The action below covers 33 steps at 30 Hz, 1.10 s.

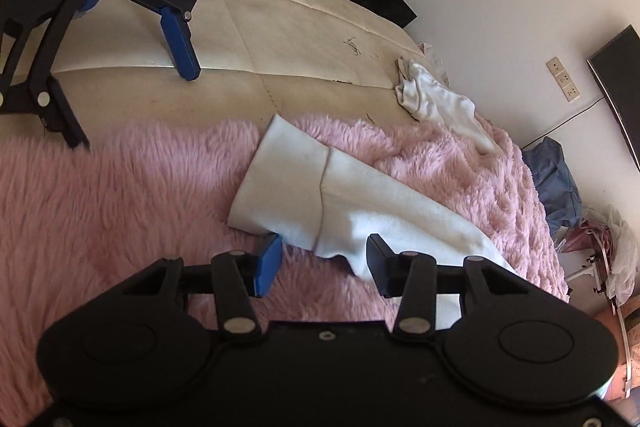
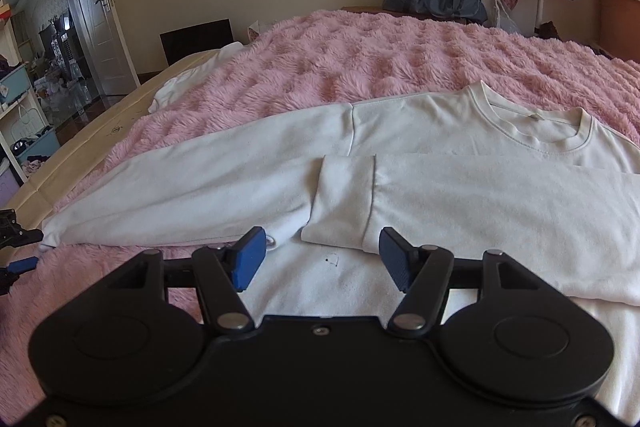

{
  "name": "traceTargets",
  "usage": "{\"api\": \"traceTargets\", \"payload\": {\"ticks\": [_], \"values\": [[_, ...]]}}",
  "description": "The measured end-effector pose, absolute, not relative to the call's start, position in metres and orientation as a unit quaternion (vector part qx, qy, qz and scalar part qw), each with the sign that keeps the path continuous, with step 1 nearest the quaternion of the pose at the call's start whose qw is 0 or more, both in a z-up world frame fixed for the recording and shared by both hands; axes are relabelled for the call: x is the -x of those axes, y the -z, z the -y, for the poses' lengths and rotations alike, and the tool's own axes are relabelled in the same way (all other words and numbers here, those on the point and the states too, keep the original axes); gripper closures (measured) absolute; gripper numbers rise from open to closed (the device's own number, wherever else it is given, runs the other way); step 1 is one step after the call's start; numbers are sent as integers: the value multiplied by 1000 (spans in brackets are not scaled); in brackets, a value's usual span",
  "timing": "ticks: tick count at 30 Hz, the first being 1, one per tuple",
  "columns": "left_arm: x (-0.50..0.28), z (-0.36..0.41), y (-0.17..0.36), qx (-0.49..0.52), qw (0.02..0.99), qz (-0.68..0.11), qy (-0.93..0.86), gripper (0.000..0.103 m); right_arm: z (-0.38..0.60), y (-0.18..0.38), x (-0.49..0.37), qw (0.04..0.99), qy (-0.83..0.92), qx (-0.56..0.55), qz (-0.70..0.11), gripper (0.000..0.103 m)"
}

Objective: Fold small clothes
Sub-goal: 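Move the left tool to the other sleeve cuff and grasp it, then lift the cuff with the left tool, fold sleeve across chest, release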

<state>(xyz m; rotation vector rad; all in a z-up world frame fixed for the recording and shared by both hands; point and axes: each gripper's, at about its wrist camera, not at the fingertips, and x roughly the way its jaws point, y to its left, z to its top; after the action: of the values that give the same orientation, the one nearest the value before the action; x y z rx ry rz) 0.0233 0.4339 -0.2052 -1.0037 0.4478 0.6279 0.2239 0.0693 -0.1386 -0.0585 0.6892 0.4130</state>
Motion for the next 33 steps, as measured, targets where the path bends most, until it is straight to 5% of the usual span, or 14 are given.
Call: {"api": "traceTargets", "payload": {"ticks": [5, 6, 9, 21, 33], "values": [[-35, -440, 209, 444, 815, -212, -305, 63, -77, 144, -227, 917, -202, 37, -341, 39], [-36, -440, 207, 436, 821, -211, -303, 86, -78, 145, -227, 917, -203, 39, -342, 39], [-41, -433, 199, 411, 835, -206, -303, 92, -82, 148, -228, 916, -204, 43, -344, 39], [-58, -399, 119, 343, 894, -121, -263, 94, -67, 155, -230, 915, -192, 30, -354, 39], [-158, -287, 14, 310, 945, -77, -68, 94, -6, 139, -225, 926, -164, -7, -340, 39]]}}
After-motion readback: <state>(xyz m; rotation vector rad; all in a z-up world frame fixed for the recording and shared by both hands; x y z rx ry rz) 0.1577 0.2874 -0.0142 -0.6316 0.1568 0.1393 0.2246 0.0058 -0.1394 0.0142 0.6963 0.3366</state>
